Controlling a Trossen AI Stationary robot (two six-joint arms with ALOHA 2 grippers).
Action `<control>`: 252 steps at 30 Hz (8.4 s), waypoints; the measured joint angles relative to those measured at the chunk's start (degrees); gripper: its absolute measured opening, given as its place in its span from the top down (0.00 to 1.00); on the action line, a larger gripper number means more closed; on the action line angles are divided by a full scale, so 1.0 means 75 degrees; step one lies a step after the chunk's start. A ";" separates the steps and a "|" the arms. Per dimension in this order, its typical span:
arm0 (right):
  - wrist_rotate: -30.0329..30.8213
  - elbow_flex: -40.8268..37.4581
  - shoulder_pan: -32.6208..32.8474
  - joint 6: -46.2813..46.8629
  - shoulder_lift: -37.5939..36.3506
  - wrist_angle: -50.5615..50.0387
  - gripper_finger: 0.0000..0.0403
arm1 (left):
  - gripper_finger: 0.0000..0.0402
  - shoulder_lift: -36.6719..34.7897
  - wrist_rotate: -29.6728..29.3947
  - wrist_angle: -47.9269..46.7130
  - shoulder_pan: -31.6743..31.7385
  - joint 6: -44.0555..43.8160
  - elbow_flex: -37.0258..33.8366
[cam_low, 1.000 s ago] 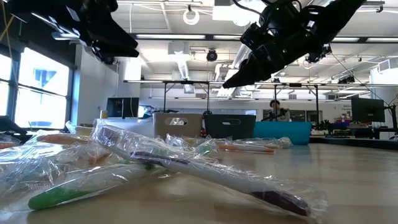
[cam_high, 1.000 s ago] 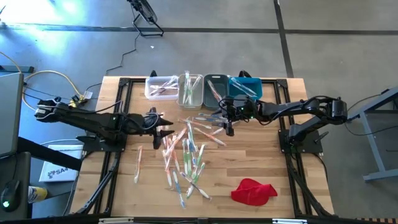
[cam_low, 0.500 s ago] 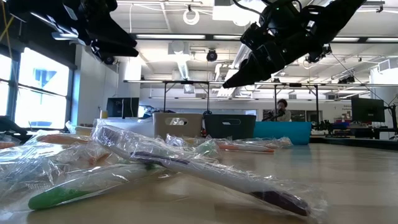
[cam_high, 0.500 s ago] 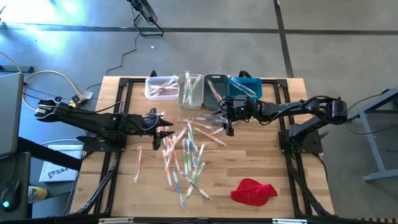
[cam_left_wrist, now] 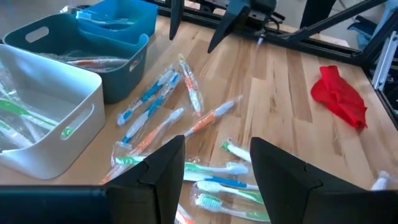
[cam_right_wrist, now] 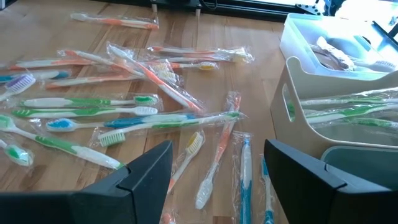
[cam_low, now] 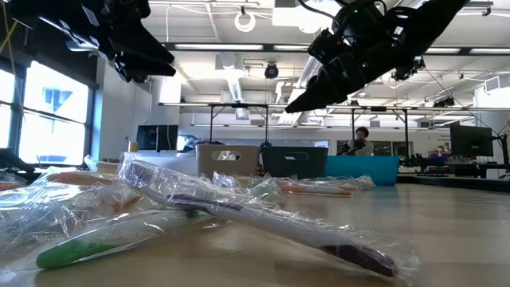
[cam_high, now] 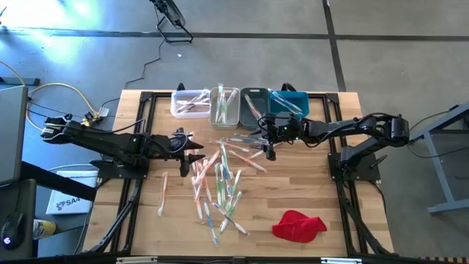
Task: Pick & Place Toothbrushes
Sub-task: Put the orange toothbrush into the dark green bin
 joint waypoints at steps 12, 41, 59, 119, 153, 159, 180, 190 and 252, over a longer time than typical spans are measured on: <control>0.0000 0.0000 0.0000 0.0000 0.0000 0.0000 0.39 | 0.55 0.0002 0.0000 0.0029 0.0000 -0.0006 0.0000; 0.0009 0.0000 0.0000 -0.0020 0.0000 0.0000 0.39 | 0.55 0.0321 0.0281 0.0249 0.0000 -0.0927 0.0000; 0.0020 0.0000 0.0001 -0.0023 0.0000 0.0000 0.39 | 0.55 0.1852 -0.0188 -0.0849 0.0000 -0.1648 0.1001; 0.0021 0.0000 0.0000 -0.0029 0.0000 0.0117 0.39 | 0.55 0.5523 -0.0726 -0.2205 0.0953 -0.2577 0.1632; 0.0003 0.0000 0.0003 -0.0029 0.0000 0.0111 0.39 | 0.55 0.5629 0.0317 -0.3345 0.0953 -0.2101 0.3169; 0.0003 0.0000 0.0000 -0.0029 0.0000 0.0113 0.39 | 0.55 0.5742 0.0405 -0.3344 0.0953 -0.2410 0.3128; 0.0020 0.0006 0.0002 -0.0026 0.0000 0.0090 0.39 | 0.55 0.6521 0.0702 -0.3282 0.0950 -0.2600 0.3130; 0.0020 0.0006 0.0003 -0.0026 0.0000 0.0090 0.39 | 0.56 0.6518 0.0690 -0.3270 0.0950 -0.2606 0.3130; 0.0020 0.0000 0.0003 -0.0026 0.0000 0.0088 0.39 | 0.92 0.6515 0.0446 -0.3017 0.0956 -0.2345 0.3211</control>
